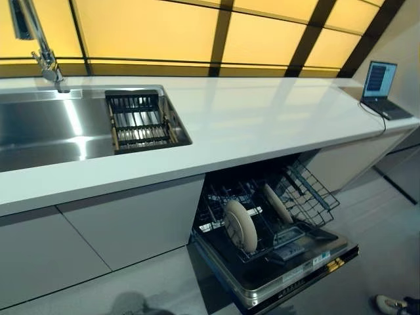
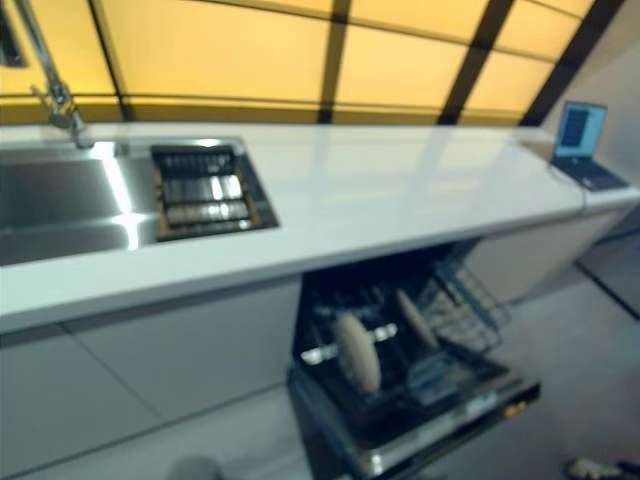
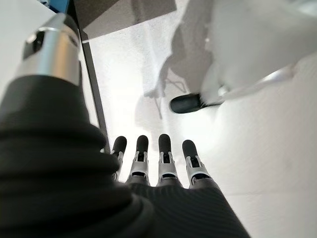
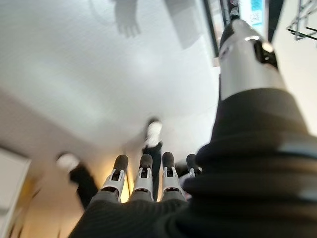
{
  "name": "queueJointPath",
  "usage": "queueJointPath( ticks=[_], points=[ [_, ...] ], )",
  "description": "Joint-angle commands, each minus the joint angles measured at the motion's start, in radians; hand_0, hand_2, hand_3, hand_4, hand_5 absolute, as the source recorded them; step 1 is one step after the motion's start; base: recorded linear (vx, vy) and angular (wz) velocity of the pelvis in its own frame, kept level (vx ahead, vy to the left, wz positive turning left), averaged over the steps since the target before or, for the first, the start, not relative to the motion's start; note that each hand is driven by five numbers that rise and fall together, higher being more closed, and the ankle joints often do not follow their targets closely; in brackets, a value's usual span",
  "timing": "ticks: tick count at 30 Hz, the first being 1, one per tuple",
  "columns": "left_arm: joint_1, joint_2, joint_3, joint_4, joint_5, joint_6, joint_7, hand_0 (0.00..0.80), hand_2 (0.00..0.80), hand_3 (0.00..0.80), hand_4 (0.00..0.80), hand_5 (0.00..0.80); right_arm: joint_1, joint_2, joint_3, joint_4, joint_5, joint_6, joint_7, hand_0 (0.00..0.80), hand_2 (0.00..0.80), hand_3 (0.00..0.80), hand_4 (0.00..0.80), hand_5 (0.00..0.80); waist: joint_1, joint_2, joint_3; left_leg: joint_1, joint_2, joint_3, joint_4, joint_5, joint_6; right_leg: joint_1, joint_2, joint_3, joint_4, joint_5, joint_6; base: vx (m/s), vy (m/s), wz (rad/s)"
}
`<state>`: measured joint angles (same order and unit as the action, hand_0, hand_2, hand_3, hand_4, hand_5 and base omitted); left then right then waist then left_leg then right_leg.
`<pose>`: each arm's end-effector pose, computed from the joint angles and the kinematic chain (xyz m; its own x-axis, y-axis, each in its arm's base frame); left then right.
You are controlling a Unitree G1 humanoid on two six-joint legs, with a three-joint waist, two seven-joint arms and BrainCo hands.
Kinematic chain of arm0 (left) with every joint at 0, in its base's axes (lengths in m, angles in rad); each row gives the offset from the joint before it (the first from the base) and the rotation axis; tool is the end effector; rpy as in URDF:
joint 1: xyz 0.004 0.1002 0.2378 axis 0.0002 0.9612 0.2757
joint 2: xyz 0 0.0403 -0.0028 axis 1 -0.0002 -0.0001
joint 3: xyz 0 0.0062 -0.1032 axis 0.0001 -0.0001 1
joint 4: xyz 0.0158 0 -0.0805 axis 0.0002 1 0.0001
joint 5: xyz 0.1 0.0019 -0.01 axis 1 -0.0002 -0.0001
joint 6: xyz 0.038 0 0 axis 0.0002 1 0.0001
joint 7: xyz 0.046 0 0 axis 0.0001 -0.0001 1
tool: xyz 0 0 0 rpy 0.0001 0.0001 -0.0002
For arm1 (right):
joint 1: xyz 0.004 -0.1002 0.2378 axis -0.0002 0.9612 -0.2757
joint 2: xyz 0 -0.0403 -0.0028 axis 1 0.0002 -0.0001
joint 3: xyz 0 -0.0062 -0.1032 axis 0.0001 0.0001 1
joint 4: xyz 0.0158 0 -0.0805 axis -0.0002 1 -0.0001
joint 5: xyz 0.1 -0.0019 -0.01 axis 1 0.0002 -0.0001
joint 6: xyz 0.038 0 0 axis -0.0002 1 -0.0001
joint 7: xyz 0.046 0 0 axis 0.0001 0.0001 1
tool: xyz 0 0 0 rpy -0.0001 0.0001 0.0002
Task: Take plates into dishwasher
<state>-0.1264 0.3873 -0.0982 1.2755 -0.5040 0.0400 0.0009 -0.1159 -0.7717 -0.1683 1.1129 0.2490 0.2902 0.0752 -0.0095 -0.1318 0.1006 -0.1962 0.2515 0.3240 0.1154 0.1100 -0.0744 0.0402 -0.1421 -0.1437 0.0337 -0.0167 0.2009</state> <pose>0.1088 0.2762 -0.0907 0.3735 0.3136 -0.8730 -0.3660 0.9146 0.1720 0.1156 -0.3991 0.0018 0.3158 -0.5906 -0.7426 0.3940 0.7936 -0.4636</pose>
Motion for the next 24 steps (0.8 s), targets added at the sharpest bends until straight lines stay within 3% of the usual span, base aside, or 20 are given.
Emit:
queueJointPath(
  ticks=[1,6,8,10,13,14,15,16,17,19,20,22,23,24],
  points=[
    [-0.091,0.034,0.033,-0.016,-0.127,-0.020,0.049,0.000,0.000,0.000,0.000,0.000,-0.028,-0.002,0.012,-0.010,0.107,-0.040,0.024,0.000,0.000,0.000,0.000,0.000,0.018,-0.041,0.049,-0.206,-0.040,-0.009,0.111,-0.023,0.070,0.061,0.031,0.087,0.085,-0.032,-0.071,-0.372,-0.241,0.61],
    [-0.107,0.018,0.050,-0.059,-0.115,-0.037,0.047,0.000,0.000,0.000,0.000,0.000,-0.035,0.046,0.012,-0.025,0.244,-0.035,0.090,0.000,0.000,0.000,0.000,0.000,0.037,-0.046,0.063,-0.180,-0.065,0.013,0.038,0.011,0.068,0.102,0.050,0.035,0.066,-0.054,-0.077,-0.312,-0.222,0.05],
    [-0.087,0.014,0.070,-0.051,-0.149,-0.055,0.047,0.000,0.000,0.000,0.000,0.000,-0.029,0.081,0.010,-0.016,0.240,-0.011,0.119,0.000,0.000,0.000,0.000,0.000,0.043,-0.017,0.064,-0.155,-0.072,0.009,-0.051,0.067,0.045,0.103,0.093,0.057,0.079,-0.111,-0.105,-0.207,-0.138,0.15],
    [-0.029,0.013,0.105,-0.056,-0.160,-0.057,0.030,0.000,0.000,0.000,0.000,0.000,-0.013,0.095,0.009,-0.004,0.279,-0.015,0.142,0.000,0.000,0.000,0.000,0.000,0.077,0.015,0.065,-0.153,-0.059,-0.019,-0.139,0.128,0.017,0.121,0.144,0.075,0.082,-0.156,-0.150,-0.083,-0.125,0.26],
    [0.069,0.003,0.157,-0.049,-0.144,-0.065,-0.002,0.000,0.000,0.000,0.000,0.000,0.004,0.111,0.011,0.013,0.262,-0.017,0.158,0.000,0.000,0.000,0.000,0.000,0.111,0.035,0.074,-0.196,-0.045,-0.052,-0.190,0.168,-0.014,0.129,0.179,0.070,0.086,-0.159,-0.182,-0.020,-0.101,0.03],
    [0.088,-0.002,0.169,-0.050,-0.135,-0.064,-0.006,0.000,0.000,0.000,0.000,0.000,0.007,0.119,0.016,0.020,0.247,-0.021,0.165,0.000,0.000,0.000,0.000,0.000,0.113,0.034,0.080,-0.210,-0.053,-0.071,-0.192,0.170,-0.017,0.133,0.179,0.067,0.086,-0.161,-0.185,-0.187,-0.065,0.08],
    [0.114,-0.022,0.183,-0.040,-0.131,-0.059,-0.018,0.000,0.000,0.000,0.000,0.000,0.006,0.130,0.029,0.031,0.254,-0.032,0.161,0.000,0.000,0.000,0.000,0.000,0.122,0.046,0.097,-0.175,-0.083,-0.124,-0.164,0.163,-0.009,0.124,0.188,0.085,0.080,-0.143,-0.197,-0.215,-0.045,0.21],
    [0.116,-0.025,0.184,-0.038,-0.132,-0.058,-0.019,0.000,0.000,0.000,0.000,0.000,0.005,0.132,0.031,0.033,0.256,-0.034,0.159,0.000,0.000,0.000,0.000,0.000,0.125,0.050,0.098,-0.169,-0.082,-0.128,-0.160,0.160,-0.007,0.120,0.191,0.089,0.076,-0.136,-0.200,-0.448,-0.073,0.06],
    [0.115,-0.029,0.187,-0.010,-0.148,-0.063,-0.038,0.000,0.000,0.000,0.000,0.000,0.000,0.147,0.040,0.054,0.263,-0.044,0.151,0.000,0.000,0.000,0.000,0.000,0.101,0.042,0.103,-0.127,-0.100,-0.142,0.015,0.091,0.016,0.094,0.172,0.066,0.062,-0.103,-0.212,-0.377,-0.072,-0.15],
    [0.100,-0.036,0.185,0.005,-0.150,-0.062,-0.051,0.000,0.000,0.000,0.000,0.000,0.009,0.159,0.035,0.074,0.286,-0.051,0.159,0.000,0.000,0.000,0.000,0.000,0.079,0.019,0.099,-0.103,-0.118,-0.150,0.182,0.008,0.038,0.073,0.142,0.039,0.036,-0.067,-0.217,-0.386,-0.109,0.12],
    [0.090,-0.049,0.178,0.010,-0.150,-0.068,-0.058,0.000,0.000,0.000,0.000,0.000,0.016,0.174,0.027,0.088,0.323,-0.054,0.164,0.000,0.000,0.000,0.000,0.000,0.059,0.001,0.093,-0.071,-0.139,-0.154,0.269,-0.082,0.061,0.059,0.117,0.016,0.020,-0.043,-0.212,-0.281,-0.084,0.66],
    [0.086,-0.062,0.175,0.011,-0.142,-0.078,-0.069,0.000,0.000,0.000,0.000,0.000,0.026,0.194,0.010,0.094,0.346,-0.054,0.179,0.000,0.000,0.000,0.000,0.000,0.036,-0.010,0.071,0.013,-0.191,-0.164,0.278,-0.174,0.084,0.026,0.094,-0.006,0.004,-0.008,-0.198,-0.181,0.009,0.93],
    [0.084,-0.067,0.177,0.003,-0.132,-0.077,-0.073,0.000,0.000,0.000,0.000,0.000,0.033,0.206,0.001,0.082,0.368,-0.038,0.178,0.000,0.000,0.000,0.000,0.000,0.022,0.002,0.054,0.097,-0.231,-0.183,0.198,-0.208,0.085,0.004,0.100,-0.015,0.005,0.003,-0.185,-0.125,0.089,0.63],
    [0.082,-0.068,0.178,-0.004,-0.129,-0.078,-0.077,0.000,0.000,0.000,0.000,0.000,0.040,0.214,-0.002,0.073,0.379,-0.033,0.172,0.000,0.000,0.000,0.000,0.000,0.012,0.017,0.044,0.146,-0.244,-0.195,0.117,-0.207,0.081,-0.009,0.111,-0.024,0.006,0.007,-0.179,-0.109,0.117,0.34]
  ],
)
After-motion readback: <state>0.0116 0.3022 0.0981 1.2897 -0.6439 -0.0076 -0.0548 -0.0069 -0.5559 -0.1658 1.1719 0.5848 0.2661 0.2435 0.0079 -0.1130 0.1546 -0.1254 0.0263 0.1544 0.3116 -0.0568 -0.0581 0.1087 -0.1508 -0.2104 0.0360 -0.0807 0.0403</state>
